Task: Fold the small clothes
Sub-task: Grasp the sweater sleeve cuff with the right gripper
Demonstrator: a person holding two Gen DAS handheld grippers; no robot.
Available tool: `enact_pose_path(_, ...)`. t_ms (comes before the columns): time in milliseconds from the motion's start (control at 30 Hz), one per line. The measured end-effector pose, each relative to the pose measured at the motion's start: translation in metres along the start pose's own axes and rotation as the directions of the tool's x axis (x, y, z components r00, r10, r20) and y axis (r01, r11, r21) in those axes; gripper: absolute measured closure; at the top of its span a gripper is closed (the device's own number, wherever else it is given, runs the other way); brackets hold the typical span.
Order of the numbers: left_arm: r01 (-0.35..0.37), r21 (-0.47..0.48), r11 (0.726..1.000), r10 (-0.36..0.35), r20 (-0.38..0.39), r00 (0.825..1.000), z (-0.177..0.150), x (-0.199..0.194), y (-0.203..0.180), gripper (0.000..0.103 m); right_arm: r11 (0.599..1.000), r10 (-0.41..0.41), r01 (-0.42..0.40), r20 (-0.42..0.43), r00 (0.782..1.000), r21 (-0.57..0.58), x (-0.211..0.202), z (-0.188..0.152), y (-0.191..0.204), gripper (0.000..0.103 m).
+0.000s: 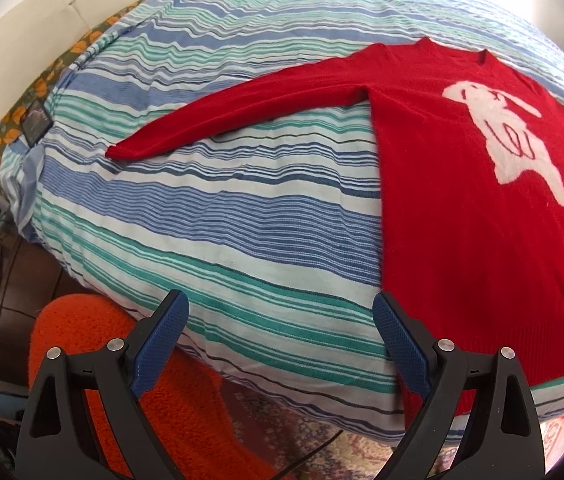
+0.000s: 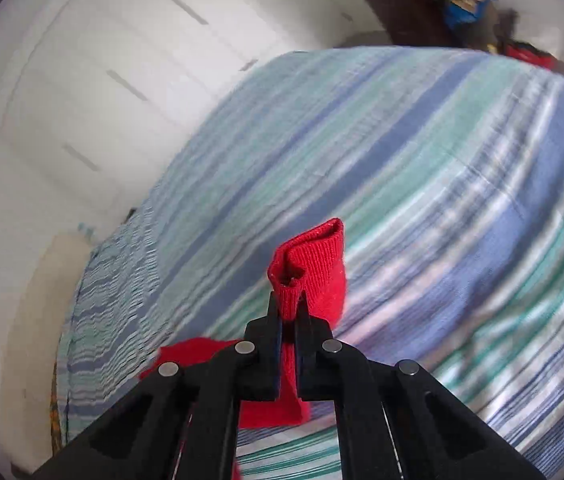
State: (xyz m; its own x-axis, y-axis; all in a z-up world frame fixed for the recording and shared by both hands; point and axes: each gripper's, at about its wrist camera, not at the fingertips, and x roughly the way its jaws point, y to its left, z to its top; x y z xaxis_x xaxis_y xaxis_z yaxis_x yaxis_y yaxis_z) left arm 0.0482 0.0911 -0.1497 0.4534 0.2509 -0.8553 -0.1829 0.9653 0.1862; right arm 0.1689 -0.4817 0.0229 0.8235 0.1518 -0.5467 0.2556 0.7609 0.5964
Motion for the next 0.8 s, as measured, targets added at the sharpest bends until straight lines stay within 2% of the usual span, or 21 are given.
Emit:
enact_pose_path(67,0.008,-0.007,1.0,-0.008,0.011,1.0,-0.001,-0.002,0.002,0.009,0.983,0.121,-0.125,-0.033,0.992,-0.135,0.0,-0.003,0.079,0.098)
enact_pose_path(133,0.015,-0.016,1.0,-0.015,0.024,1.0,-0.002,-0.005,0.004,0.009,0.942,0.223,-0.24,-0.094,0.97,-0.235,0.003,-0.02,0.148,0.098)
enact_pose_path(200,0.02,-0.025,0.999,-0.019,0.029,0.999,-0.004,-0.006,0.008,0.009,0.886,0.32,-0.362,-0.184,0.929,-0.29,0.021,-0.044,0.211,0.098)
enact_pose_path(233,0.021,-0.03,0.999,-0.02,0.029,0.999,-0.004,-0.006,0.01,0.009,0.855,0.367,-0.428,-0.24,0.899,-0.292,0.032,-0.062,0.236,0.097)
enact_pose_path(267,0.021,-0.036,0.999,-0.02,0.028,0.999,-0.004,-0.005,0.012,0.009,0.833,0.384,-0.467,-0.297,0.874,-0.295,0.045,-0.081,0.259,0.092)
enact_pose_path(300,0.022,-0.044,0.999,-0.021,0.027,0.999,-0.005,-0.005,0.014,0.009,0.823,0.365,-0.478,-0.359,0.859,-0.307,0.06,-0.096,0.279,0.071)
enact_pose_path(367,0.03,-0.064,0.997,-0.028,0.022,0.999,-0.006,-0.004,0.021,0.009,0.814,0.353,-0.489,-0.4,0.845,-0.313,0.074,-0.117,0.298,0.042)
enact_pose_path(400,0.034,-0.077,0.996,-0.032,0.021,0.999,-0.007,-0.004,0.024,0.009,0.81,0.363,-0.501,-0.408,0.838,-0.306,0.077,-0.124,0.303,0.042)
enact_pose_path(467,0.041,-0.098,0.994,-0.039,0.016,0.999,-0.006,-0.002,0.03,0.009,0.812,0.362,-0.497,-0.404,0.84,-0.306,0.08,-0.124,0.304,0.042)
enact_pose_path(567,0.059,-0.127,0.99,-0.06,-0.004,0.998,-0.004,0.004,0.034,0.009,0.838,0.31,-0.438,-0.375,0.874,-0.326,0.073,-0.121,0.282,0.042)
enact_pose_path(667,0.069,-0.136,0.988,-0.072,-0.016,0.997,-0.004,0.007,0.033,0.009,0.871,0.223,-0.347,-0.348,0.91,-0.348,0.068,-0.104,0.237,0.042)
enact_pose_path(733,0.061,-0.124,0.99,-0.064,-0.014,0.998,-0.004,0.007,0.028,0.009,0.888,0.144,-0.269,-0.332,0.932,-0.372,0.069,-0.106,0.211,0.041)
enact_pose_path(800,0.052,-0.103,0.993,-0.053,-0.012,0.998,-0.005,0.007,0.023,0.009,0.892,0.06,-0.201,-0.334,0.941,-0.405,0.077,-0.111,0.188,0.04)
